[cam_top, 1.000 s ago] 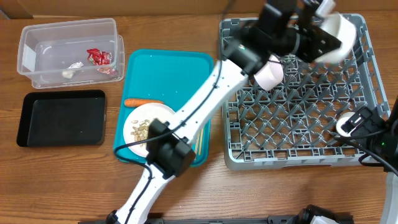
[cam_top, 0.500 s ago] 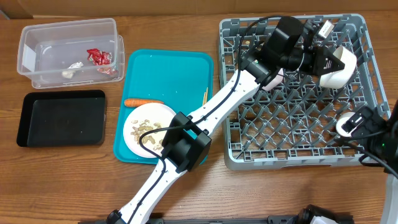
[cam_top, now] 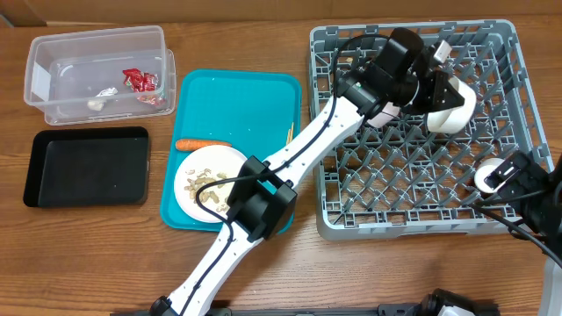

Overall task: Sort waste into correct bins and load items into the dishwasher
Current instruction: 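Lift the white bowl with the left gripper and carry it right over the rack, then lower the white bowl upside down into the rack and open the left gripper, then reach the left gripper to the white plate of rice and grasp its rim, then lift the plate with the left gripper and tilt it toward the black tray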

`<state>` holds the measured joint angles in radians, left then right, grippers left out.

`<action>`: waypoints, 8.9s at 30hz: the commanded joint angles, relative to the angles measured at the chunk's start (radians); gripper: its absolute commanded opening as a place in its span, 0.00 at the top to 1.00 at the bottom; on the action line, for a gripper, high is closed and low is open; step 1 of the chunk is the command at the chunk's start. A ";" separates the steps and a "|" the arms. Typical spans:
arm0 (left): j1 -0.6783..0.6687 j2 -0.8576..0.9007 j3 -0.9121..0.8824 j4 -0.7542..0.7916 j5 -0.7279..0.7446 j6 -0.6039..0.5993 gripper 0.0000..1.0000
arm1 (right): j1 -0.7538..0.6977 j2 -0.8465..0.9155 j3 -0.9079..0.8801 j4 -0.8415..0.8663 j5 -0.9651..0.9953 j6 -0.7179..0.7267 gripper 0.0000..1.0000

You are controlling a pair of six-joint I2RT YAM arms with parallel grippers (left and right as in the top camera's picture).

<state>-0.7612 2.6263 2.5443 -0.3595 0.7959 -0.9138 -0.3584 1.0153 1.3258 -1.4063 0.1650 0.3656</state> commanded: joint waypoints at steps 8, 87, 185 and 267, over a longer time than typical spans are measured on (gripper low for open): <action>0.040 0.018 0.011 0.194 0.111 -0.039 0.96 | -0.002 -0.007 0.024 0.004 0.014 0.001 0.00; 0.289 -0.393 0.011 -0.863 -0.843 0.600 0.00 | -0.002 -0.004 0.024 -0.002 0.017 -0.003 0.00; 0.280 -0.749 -1.355 -0.542 -0.728 0.474 0.33 | -0.002 0.112 0.023 0.005 -0.116 -0.085 0.00; 0.278 -0.749 -1.003 -0.835 -1.141 0.480 0.96 | -0.002 0.112 0.023 0.005 -0.116 -0.085 0.00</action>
<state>-0.4786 1.8706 1.4666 -1.1690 -0.2859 -0.4339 -0.3584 1.1309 1.3262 -1.4063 0.0517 0.2863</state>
